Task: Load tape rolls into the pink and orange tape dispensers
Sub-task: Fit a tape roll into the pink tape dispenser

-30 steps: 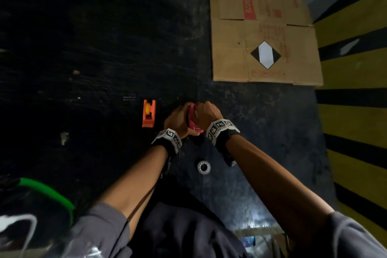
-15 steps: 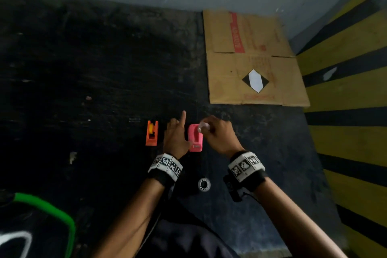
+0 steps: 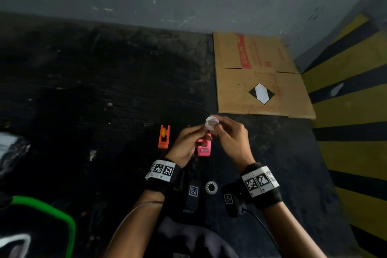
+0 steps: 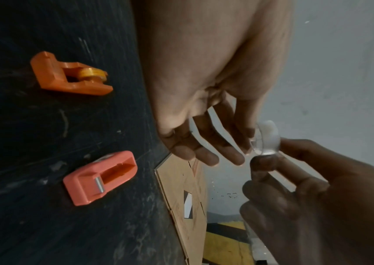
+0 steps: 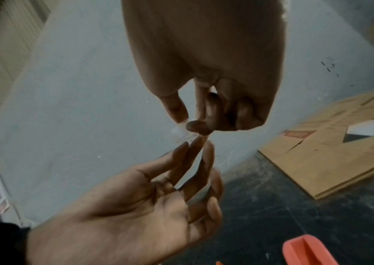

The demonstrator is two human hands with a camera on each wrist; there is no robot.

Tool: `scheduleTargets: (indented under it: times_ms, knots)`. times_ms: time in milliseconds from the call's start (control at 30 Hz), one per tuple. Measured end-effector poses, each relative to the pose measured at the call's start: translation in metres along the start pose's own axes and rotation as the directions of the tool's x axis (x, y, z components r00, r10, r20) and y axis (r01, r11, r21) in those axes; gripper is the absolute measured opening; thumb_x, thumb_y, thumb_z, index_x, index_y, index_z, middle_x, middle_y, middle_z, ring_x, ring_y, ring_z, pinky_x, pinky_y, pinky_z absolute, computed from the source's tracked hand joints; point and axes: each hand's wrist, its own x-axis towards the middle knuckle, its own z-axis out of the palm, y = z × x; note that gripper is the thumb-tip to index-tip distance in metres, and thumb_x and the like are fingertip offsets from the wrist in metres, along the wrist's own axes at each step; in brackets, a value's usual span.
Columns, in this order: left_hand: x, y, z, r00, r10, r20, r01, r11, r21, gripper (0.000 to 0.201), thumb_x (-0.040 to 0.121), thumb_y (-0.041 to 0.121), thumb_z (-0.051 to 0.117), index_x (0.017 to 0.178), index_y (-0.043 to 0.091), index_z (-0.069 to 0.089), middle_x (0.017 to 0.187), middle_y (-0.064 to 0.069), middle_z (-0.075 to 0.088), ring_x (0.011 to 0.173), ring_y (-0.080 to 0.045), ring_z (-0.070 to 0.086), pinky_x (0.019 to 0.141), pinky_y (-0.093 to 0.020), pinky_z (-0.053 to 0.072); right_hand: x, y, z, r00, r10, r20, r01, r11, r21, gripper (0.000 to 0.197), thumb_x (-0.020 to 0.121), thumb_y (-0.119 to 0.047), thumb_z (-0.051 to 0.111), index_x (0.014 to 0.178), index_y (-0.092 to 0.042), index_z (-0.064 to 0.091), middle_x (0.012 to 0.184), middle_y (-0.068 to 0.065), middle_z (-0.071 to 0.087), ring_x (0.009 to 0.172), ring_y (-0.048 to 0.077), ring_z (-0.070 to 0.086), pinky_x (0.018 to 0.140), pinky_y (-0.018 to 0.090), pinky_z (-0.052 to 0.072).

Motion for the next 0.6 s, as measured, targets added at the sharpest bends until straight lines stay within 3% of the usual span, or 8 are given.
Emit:
scheduleTargets:
  times_ms: [67, 167, 233, 300, 433, 533, 600]
  knots:
    - [-0.004, -0.002, -0.004, 1.0, -0.001, -0.012, 0.001, 1.0, 0.028, 0.034, 0.099, 0.013, 0.05, 0.126, -0.004, 0.062, 0.111, -0.016, 0.07, 0.094, -0.019, 0.066, 0.078, -0.025, 0.05, -0.004, 0.0, -0.001, 1.0, -0.009, 0.017, 0.01, 0.998, -0.062, 0.023, 0.097, -0.029, 0.066, 0.115, -0.021, 0.076, 0.095, -0.012, 0.077, 0.085, -0.011, 0.069, 0.078, 0.009, 0.051]
    - [-0.01, -0.004, -0.01, 0.999, 0.011, -0.051, -0.007, 0.996, 0.085, 0.034, 0.099, 0.018, 0.052, 0.124, -0.002, 0.064, 0.11, -0.016, 0.067, 0.091, -0.02, 0.061, 0.074, -0.024, 0.047, -0.009, 0.001, -0.002, 0.999, -0.023, 0.046, 0.03, 0.988, -0.152, 0.025, 0.098, -0.034, 0.064, 0.113, -0.02, 0.077, 0.079, -0.019, 0.069, 0.072, -0.02, 0.061, 0.064, 0.002, 0.043]
    - [-0.014, -0.005, -0.011, 0.997, 0.015, -0.07, -0.006, 0.993, 0.12, 0.034, 0.098, 0.02, 0.054, 0.123, -0.001, 0.065, 0.108, -0.015, 0.067, 0.089, -0.018, 0.062, 0.073, -0.023, 0.047, -0.012, 0.004, -0.002, 0.998, -0.015, 0.057, 0.022, 0.99, -0.141, 0.024, 0.098, -0.033, 0.064, 0.114, -0.02, 0.076, 0.082, -0.019, 0.068, 0.075, -0.021, 0.061, 0.066, 0.002, 0.043]
    - [-0.016, -0.005, -0.011, 0.995, 0.032, -0.098, -0.017, 0.987, 0.157, 0.032, 0.097, 0.019, 0.056, 0.119, 0.0, 0.068, 0.103, -0.014, 0.069, 0.087, -0.018, 0.063, 0.075, -0.027, 0.048, -0.013, 0.007, -0.001, 1.0, 0.002, 0.03, 0.001, 0.995, -0.103, 0.022, 0.095, -0.028, 0.068, 0.116, -0.022, 0.073, 0.092, -0.014, 0.073, 0.084, -0.011, 0.067, 0.074, 0.01, 0.049]
    - [-0.019, -0.006, -0.009, 0.992, 0.061, -0.113, -0.04, 0.983, 0.18, 0.024, 0.093, 0.02, 0.061, 0.109, 0.006, 0.074, 0.093, -0.01, 0.072, 0.084, -0.02, 0.065, 0.077, -0.03, 0.048, -0.019, 0.017, 0.002, 0.999, 0.002, -0.042, -0.004, 0.999, -0.053, 0.02, 0.088, -0.009, 0.074, 0.104, -0.02, 0.072, 0.094, -0.004, 0.078, 0.085, 0.011, 0.075, 0.081, 0.041, 0.063]
    - [-0.02, -0.006, -0.01, 0.989, 0.08, -0.122, -0.056, 0.98, 0.19, 0.021, 0.093, 0.021, 0.061, 0.104, 0.012, 0.076, 0.09, -0.006, 0.075, 0.084, -0.019, 0.067, 0.078, -0.031, 0.05, -0.023, 0.016, 0.003, 0.999, -0.007, -0.039, 0.005, 0.999, -0.05, 0.013, 0.087, -0.006, 0.071, 0.091, -0.017, 0.077, 0.086, -0.001, 0.079, 0.079, 0.016, 0.076, 0.08, 0.045, 0.063]
    - [-0.019, -0.007, -0.012, 0.986, 0.096, -0.136, -0.064, 0.972, 0.226, 0.023, 0.093, 0.024, 0.062, 0.106, 0.011, 0.075, 0.093, -0.007, 0.076, 0.085, -0.019, 0.069, 0.078, -0.032, 0.051, -0.025, 0.013, 0.002, 0.999, 0.043, -0.015, -0.043, 0.999, -0.005, 0.005, 0.089, -0.017, 0.073, 0.09, -0.017, 0.078, 0.084, 0.0, 0.079, 0.078, 0.014, 0.076, 0.081, 0.042, 0.063]
